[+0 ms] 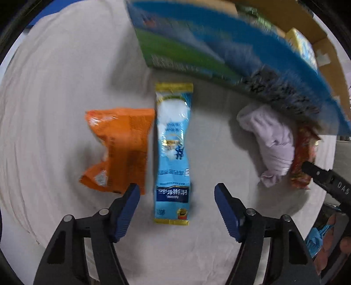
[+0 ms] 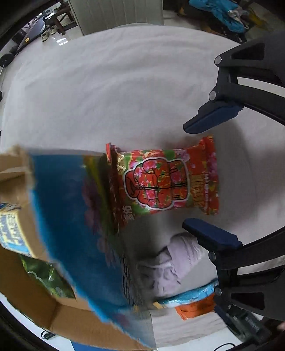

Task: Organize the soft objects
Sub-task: 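Grasp the blue stick packet with the left tool while the right tool grasps the red pouch, then carry both packets into the box and open both tools to release them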

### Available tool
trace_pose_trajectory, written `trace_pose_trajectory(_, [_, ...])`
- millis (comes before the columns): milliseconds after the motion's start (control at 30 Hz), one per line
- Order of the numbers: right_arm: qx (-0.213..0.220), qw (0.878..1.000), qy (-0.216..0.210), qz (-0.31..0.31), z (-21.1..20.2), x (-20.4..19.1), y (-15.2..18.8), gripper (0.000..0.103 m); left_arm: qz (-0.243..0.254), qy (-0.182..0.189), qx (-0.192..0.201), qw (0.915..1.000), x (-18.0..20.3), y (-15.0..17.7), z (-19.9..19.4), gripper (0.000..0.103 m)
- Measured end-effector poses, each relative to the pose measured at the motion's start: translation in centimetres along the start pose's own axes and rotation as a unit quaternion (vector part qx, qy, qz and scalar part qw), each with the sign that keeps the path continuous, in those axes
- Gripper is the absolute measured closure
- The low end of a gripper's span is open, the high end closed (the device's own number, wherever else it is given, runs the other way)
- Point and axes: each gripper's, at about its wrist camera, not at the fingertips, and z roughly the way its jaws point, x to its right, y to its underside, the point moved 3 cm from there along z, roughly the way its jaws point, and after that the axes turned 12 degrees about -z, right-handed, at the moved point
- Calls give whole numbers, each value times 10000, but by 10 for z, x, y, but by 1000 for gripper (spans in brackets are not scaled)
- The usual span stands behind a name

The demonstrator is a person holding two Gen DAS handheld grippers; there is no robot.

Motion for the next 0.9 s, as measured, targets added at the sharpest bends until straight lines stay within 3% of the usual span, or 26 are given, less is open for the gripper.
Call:
trace_pose_trajectory(33, [-27,10000,28,0,4,0,-1,23,-20,-53,-20,10000,2,0,6,34])
trace_pose_trajectory(133, [-103,9999,6,27,18,2,-5,46,-215,-124,-35,9997,6,-5,23,34])
trace_pose_trajectory(200, [-30,9999,118,-30,17,0,-6,48,-309,-56,-126,9994,7,-7,32,35])
trace_pose_trajectory(300, [-75,9996,179,-221,19,-5,0,50,-180,-170,-57,9997,12,-5,36,52])
trace_pose_trajectory(367, [-211,9990,170,-341,20,-9,12,50,39,-162,67,9998,12,1,32,70])
trace_pose_trajectory(633, [-533,9947,303,-824,30,-32,83,50,187,-214,-215,9994,-10,60,29,70])
trace_pose_trajectory(900, [-423,9974,196,-558,34,-34,87,45,168,-210,-344,9990,-2,62,31,69])
